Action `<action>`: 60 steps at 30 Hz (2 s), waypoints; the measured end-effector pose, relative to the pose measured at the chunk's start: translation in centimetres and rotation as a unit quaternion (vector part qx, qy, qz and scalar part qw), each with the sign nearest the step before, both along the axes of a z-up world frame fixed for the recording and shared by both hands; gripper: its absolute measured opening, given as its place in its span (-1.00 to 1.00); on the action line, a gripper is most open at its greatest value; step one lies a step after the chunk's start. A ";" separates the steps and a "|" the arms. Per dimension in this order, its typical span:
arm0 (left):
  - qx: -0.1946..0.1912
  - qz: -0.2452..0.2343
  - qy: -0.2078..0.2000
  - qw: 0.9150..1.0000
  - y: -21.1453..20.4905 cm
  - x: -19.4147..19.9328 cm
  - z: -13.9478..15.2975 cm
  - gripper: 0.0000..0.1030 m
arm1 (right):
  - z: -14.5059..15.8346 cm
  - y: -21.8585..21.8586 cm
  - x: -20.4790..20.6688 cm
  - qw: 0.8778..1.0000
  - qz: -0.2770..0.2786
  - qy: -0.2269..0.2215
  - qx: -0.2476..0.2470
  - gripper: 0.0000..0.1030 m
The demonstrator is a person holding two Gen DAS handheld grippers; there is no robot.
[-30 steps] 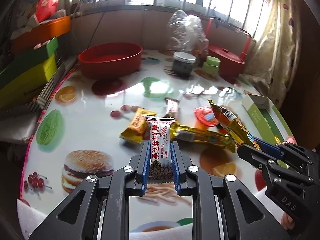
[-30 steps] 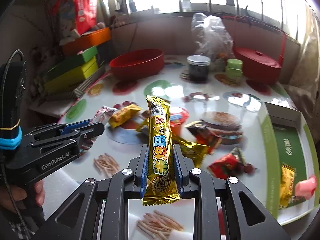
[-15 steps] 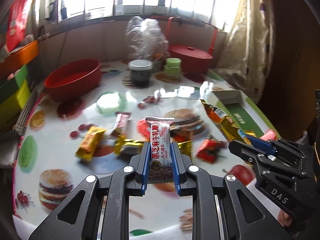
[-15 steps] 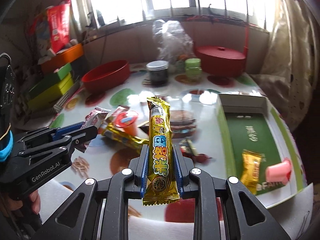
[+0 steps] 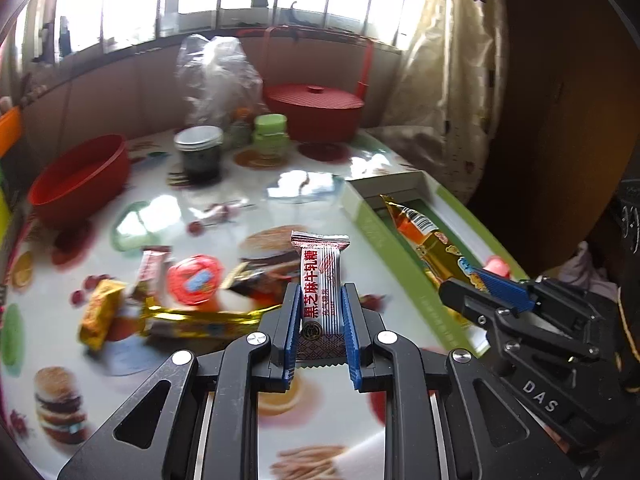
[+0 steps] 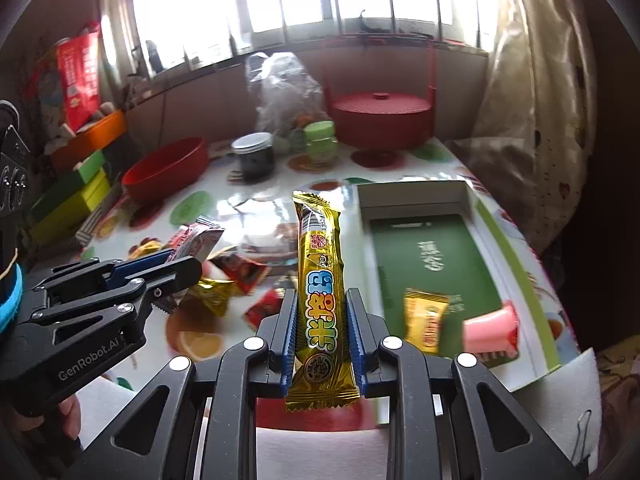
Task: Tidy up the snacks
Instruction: 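Carry the nougat bar with the left tool while the right tool carries the wafer bar to the box, then release the nougat bar with the left tool while the right tool releases the wafer bar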
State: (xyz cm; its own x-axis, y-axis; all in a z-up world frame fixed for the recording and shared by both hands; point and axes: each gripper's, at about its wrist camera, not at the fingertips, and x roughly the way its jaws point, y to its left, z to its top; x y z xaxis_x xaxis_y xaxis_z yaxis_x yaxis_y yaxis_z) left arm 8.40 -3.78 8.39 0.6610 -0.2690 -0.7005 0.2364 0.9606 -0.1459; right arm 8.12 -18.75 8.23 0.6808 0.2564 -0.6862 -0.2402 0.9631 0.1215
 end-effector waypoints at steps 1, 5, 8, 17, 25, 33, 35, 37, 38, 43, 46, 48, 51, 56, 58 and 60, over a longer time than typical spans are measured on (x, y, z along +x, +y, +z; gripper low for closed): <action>-0.002 -0.007 0.000 1.000 -0.5 0.2 0.0 -0.59 | -0.1 -0.4 0.0 1.000 -0.006 0.001 0.000 -0.57; -0.025 -0.032 0.017 0.999 -2.2 1.4 -0.6 -0.59 | -0.3 -2.2 0.3 1.000 -0.029 0.005 0.002 -0.57; -0.026 -0.043 0.019 0.999 -3.5 2.0 -0.8 -0.59 | -0.5 -3.5 0.6 0.999 -0.048 0.006 0.002 -0.57; -0.027 -0.073 0.035 0.996 -7.0 3.7 -1.5 -0.59 | -1.5 -7.3 1.4 0.995 -0.094 0.018 -0.002 -0.57; -0.020 -0.094 0.050 0.994 -10.1 4.5 -2.3 -0.59 | -3.1 -9.3 2.2 0.992 -0.115 0.039 -0.018 -0.57; -0.009 -0.104 0.068 0.992 -12.2 4.9 -3.5 -0.59 | -3.3 -9.8 3.1 0.993 -0.108 0.034 -0.028 -0.57; -0.005 -0.104 0.072 0.992 -12.4 5.0 -3.7 -0.59 | -3.3 -9.7 3.2 0.994 -0.104 0.032 -0.034 -0.57; -0.003 -0.104 0.073 0.992 -12.6 4.9 -3.9 -0.59 | -3.3 -9.6 3.4 0.994 -0.100 0.030 -0.041 -0.57; -0.003 -0.103 0.075 0.992 -12.6 5.0 -4.0 -0.59 | -3.4 -9.6 3.5 0.994 -0.100 0.030 -0.045 -0.57; 0.001 -0.102 0.076 0.992 -12.8 5.1 -4.2 -0.59 | -3.6 -9.6 3.8 0.993 -0.094 0.027 -0.061 -0.56; -0.002 -0.103 0.080 0.991 -12.9 5.2 -4.3 -0.58 | -3.6 -9.8 4.0 0.994 -0.094 0.028 -0.057 -0.56; -0.006 -0.101 0.083 0.991 -12.7 5.3 -4.4 -0.56 | -3.6 -9.9 4.1 0.994 -0.094 0.028 -0.054 -0.56; -0.007 -0.100 0.083 0.992 -12.6 5.3 -4.4 -0.56 | -3.6 -10.1 4.1 0.994 -0.092 0.030 -0.044 -0.55; -0.009 -0.102 0.086 0.991 -12.5 5.4 -4.4 -0.51 | -3.6 -10.2 4.1 0.994 -0.096 0.032 -0.040 -0.48; -0.010 -0.104 0.086 0.991 -12.5 5.3 -4.3 -0.50 | -3.5 -10.3 4.1 0.994 -0.098 0.032 -0.035 -0.46; -0.007 -0.105 0.083 0.991 -12.5 5.1 -4.2 -0.47 | -3.5 -10.4 4.0 0.994 -0.100 0.032 -0.031 -0.41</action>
